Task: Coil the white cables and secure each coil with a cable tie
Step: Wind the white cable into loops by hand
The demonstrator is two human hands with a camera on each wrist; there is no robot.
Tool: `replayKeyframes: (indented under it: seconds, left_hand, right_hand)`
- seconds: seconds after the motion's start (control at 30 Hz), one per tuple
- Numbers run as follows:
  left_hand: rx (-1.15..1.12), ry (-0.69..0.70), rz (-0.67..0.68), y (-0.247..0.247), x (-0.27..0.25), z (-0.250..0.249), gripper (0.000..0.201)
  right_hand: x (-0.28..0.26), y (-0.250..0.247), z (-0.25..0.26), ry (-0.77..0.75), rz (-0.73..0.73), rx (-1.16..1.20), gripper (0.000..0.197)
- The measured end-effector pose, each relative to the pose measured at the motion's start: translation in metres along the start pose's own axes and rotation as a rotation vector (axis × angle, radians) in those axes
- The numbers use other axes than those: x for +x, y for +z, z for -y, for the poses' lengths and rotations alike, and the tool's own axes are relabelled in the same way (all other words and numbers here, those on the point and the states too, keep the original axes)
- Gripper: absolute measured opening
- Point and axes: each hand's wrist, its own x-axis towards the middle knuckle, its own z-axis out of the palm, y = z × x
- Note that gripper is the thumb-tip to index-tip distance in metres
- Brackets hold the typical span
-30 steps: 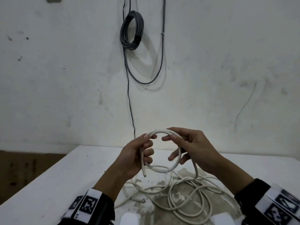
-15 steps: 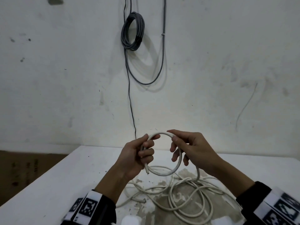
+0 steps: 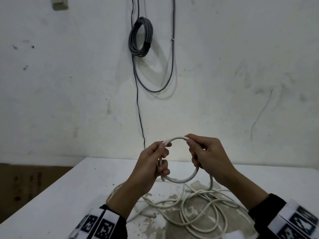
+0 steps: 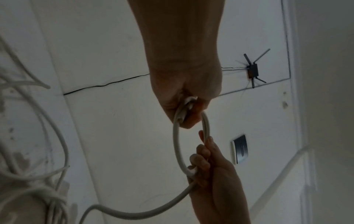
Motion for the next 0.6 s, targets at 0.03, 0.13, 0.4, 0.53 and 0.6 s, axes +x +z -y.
replayKeyframes:
  seconds: [0.03,0.13,0.4,0.53,0.6]
  left_hand:
    - [-0.087,-0.017,0.003,0.001,0.000,0.000,0.023]
    - [-0.347,-0.063,0.029,0.003,-0.001,0.003,0.023]
    - [-0.413,-0.061,0.046,0.001,0.001,0.004,0.017]
    - [-0.500,-0.073,0.084,0.002,0.001,0.003,0.022]
    - [-0.562,-0.096,0.091,0.001,0.001,0.001,0.027]
  right_hand:
    - [0.000,0.001,0.000,0.014,-0.011,0.029,0.025]
    - [0.000,0.004,0.002,0.037,-0.019,0.096,0.023]
    - [0.002,-0.003,0.012,0.135,-0.023,0.230,0.021]
    - [0.002,0.003,0.007,0.128,-0.101,0.259,0.020]
    - [0.001,0.004,0.003,0.131,-0.121,0.284,0.018]
